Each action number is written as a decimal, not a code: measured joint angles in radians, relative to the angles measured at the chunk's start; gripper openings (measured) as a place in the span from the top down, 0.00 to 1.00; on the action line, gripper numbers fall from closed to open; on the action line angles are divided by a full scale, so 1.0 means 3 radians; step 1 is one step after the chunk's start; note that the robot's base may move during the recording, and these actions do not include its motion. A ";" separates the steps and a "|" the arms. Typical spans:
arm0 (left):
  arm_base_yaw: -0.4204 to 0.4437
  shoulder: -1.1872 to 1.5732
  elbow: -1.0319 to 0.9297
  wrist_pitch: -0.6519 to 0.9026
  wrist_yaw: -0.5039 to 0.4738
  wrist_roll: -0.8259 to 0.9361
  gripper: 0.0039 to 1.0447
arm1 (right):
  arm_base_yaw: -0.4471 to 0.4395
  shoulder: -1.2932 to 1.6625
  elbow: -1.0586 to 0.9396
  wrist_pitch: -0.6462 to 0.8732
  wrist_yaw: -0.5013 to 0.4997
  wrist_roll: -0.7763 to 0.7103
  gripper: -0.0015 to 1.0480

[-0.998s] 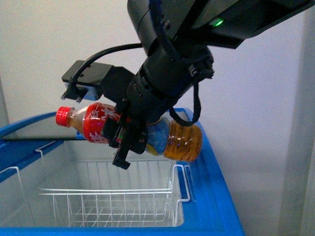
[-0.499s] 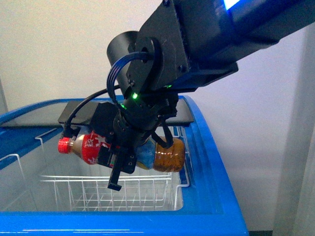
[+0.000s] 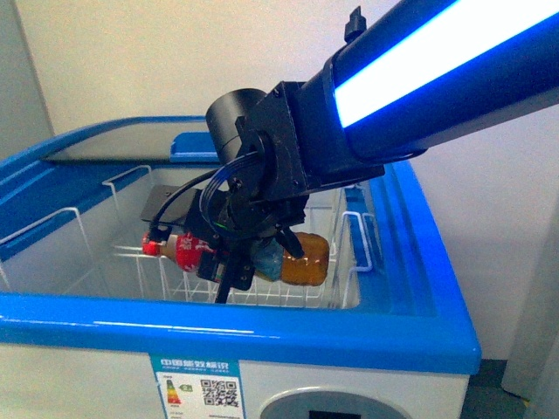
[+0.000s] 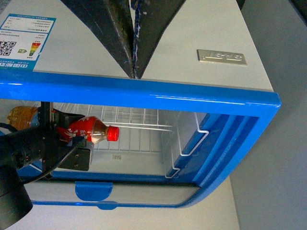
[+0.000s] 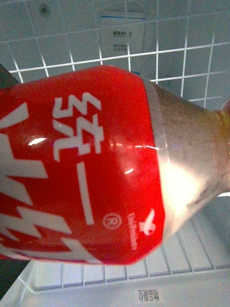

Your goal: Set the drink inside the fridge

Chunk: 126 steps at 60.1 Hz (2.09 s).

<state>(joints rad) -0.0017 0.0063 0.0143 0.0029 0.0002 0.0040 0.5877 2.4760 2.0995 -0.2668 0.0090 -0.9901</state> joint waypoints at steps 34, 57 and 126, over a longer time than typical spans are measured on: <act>0.0000 0.0000 0.0000 -0.0001 -0.0001 -0.0001 0.98 | 0.0031 0.0331 -0.0136 0.0389 0.0104 0.0186 0.43; 0.0000 0.0000 0.0000 -0.0001 -0.0001 -0.0001 0.98 | 0.0039 -0.0348 -0.0773 0.0801 -0.0122 0.0535 0.07; 0.0000 0.0000 0.0000 -0.0003 0.0000 -0.0003 0.98 | -0.1630 -0.6293 -0.6121 0.2019 0.0272 0.3357 0.47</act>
<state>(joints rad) -0.0017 0.0063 0.0143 0.0021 0.0002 0.0032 0.0986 0.5880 0.2630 0.3389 0.0906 0.0170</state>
